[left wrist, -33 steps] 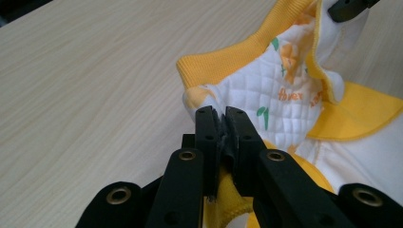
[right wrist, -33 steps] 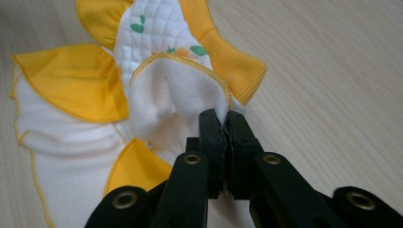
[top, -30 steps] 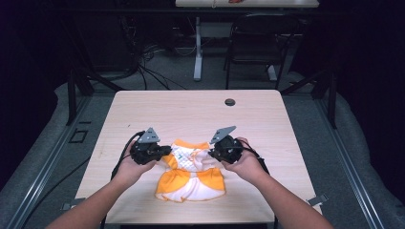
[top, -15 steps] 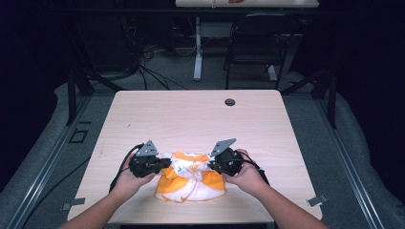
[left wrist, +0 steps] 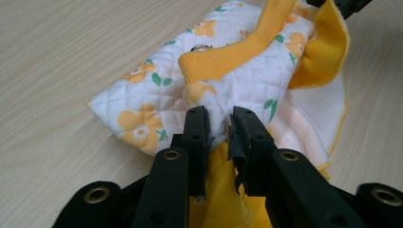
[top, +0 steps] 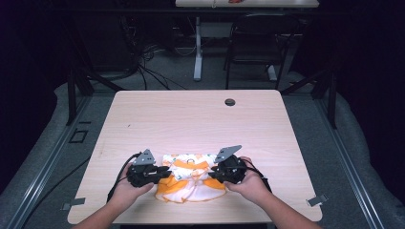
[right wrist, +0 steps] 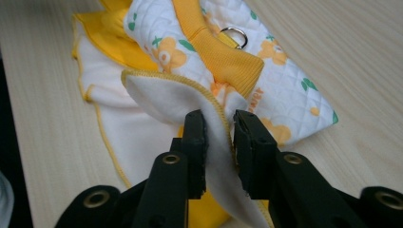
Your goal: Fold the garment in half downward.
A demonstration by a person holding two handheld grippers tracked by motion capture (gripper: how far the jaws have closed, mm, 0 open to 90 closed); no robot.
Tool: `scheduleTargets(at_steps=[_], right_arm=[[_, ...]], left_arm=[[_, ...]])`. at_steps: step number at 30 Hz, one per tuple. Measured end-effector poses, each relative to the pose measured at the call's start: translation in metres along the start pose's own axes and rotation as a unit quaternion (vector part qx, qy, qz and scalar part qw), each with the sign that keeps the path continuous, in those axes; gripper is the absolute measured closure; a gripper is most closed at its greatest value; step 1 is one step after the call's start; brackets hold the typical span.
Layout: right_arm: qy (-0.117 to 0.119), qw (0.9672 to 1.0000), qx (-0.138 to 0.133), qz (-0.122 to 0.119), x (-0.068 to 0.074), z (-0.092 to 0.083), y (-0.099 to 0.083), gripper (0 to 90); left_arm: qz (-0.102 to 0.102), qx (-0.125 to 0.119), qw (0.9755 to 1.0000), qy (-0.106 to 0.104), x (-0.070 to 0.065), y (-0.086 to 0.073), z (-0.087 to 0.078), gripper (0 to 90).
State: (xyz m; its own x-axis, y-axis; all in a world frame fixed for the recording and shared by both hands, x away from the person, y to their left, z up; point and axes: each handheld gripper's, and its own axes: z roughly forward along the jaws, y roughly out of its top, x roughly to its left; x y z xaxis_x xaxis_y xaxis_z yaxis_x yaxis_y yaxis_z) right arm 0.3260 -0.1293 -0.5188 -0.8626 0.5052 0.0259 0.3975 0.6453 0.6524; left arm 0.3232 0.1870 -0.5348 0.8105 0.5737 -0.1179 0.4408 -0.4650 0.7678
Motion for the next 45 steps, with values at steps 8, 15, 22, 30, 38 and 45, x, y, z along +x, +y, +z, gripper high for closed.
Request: scheduleTargets(at_steps=[8, 15, 22, 30, 38, 45], right_arm=[[-0.001, 0.9996, -0.024, 0.013, -0.005, -0.015, 0.008, 65.4], [-0.010, 0.9991, -0.037, 0.020, -0.009, -0.017, 0.016, 74.8], [-0.025, 0.9990, -0.016, 0.033, -0.022, 0.000, 0.019, 88.9], [-0.014, 0.9988, -0.001, 0.048, -0.025, 0.015, 0.016, 89.4], [0.007, 0.9995, -0.006, 0.032, -0.012, 0.016, 0.014, 89.5], [0.019, 0.9996, -0.007, 0.022, 0.002, 0.010, 0.008, 89.5]], left_arm=[[0.000, -0.012, 0.9999, 0.009, 0.006, 0.019, -0.013, 63.5], [-0.019, 0.002, 0.9996, 0.019, 0.018, 0.023, -0.002, 70.8], [-0.046, 0.016, 0.9988, 0.010, 0.024, 0.022, 0.014, 87.7], [-0.040, 0.023, 0.9989, -0.005, 0.016, 0.021, 0.015, 89.8], [-0.033, 0.017, 0.9991, -0.019, 0.005, 0.015, 0.008, 90.0], [-0.024, 0.017, 0.9991, -0.030, -0.006, 0.008, 0.003, 90.0]])
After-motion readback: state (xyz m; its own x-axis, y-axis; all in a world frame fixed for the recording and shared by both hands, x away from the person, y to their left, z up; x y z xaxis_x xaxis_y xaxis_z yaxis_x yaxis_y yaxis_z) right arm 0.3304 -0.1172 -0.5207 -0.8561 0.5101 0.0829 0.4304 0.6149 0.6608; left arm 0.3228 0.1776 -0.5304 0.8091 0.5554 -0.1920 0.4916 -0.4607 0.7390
